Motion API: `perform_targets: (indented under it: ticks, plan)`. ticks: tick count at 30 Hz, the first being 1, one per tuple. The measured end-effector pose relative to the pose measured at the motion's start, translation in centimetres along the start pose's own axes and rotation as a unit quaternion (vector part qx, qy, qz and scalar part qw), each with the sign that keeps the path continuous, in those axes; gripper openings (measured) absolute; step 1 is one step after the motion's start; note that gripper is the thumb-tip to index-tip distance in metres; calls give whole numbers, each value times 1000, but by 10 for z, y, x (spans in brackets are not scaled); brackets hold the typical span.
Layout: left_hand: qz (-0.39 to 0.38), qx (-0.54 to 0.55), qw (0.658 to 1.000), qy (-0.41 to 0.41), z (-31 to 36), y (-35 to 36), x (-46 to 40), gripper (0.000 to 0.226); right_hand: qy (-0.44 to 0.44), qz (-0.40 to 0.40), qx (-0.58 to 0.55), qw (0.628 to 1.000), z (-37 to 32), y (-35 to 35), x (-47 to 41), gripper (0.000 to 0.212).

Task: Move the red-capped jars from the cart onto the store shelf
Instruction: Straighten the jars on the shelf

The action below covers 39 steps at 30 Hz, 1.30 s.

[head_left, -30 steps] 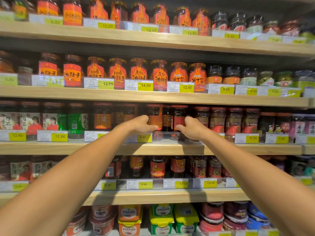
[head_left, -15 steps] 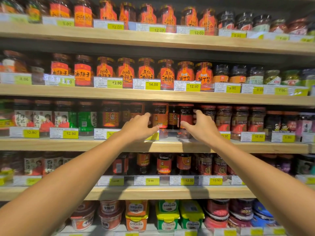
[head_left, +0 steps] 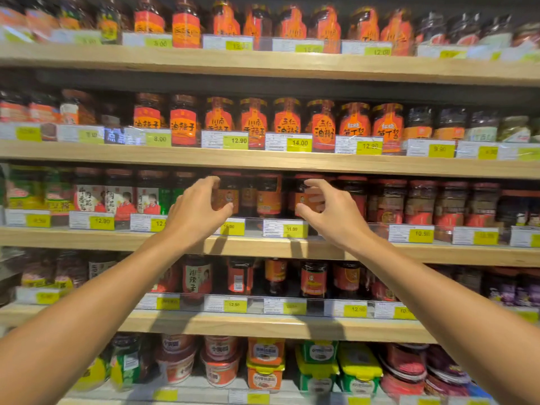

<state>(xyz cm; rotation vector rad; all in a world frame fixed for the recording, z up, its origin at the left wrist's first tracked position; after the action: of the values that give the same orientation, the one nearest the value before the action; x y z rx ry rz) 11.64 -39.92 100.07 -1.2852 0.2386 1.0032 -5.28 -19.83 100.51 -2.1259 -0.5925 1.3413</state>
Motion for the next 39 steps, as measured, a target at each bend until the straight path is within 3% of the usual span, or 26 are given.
perform_targets:
  ticks: [4,8,14,19,29,39]
  plan:
    - [-54,-10,998,-24,-14,11,-8,85,16,-75,-18,997,-18,32,-17,71]
    - [-75,1,996,-48,-17,16,-18,78,69,-117,-27,990,-25,53,-35,85]
    - [-109,12,991,-80,-25,32,-33,75,148,-119,-12,982,-14,73,-53,57]
    - [-133,19,988,-82,-29,43,-45,43,174,-149,2,973,-9,92,-63,34]
    - [-188,57,978,-64,-29,51,-53,32,188,-176,64,964,-2,110,-82,40]
    - [-256,64,962,-63,-29,59,-57,24,146,-141,76,976,-6,100,-79,41]
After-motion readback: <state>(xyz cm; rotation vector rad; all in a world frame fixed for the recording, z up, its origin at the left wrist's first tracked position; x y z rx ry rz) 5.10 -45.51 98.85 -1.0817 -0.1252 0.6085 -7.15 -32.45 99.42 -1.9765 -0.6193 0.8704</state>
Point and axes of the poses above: each hand's wrist, its own x-axis away from the middle knuckle, its own y-axis out of the palm, z = x × y, the point moved 10 cm from there along -x, towards the middle knuckle, and after that the axes turned 9 degrees about -z, right-handed, at the moved point
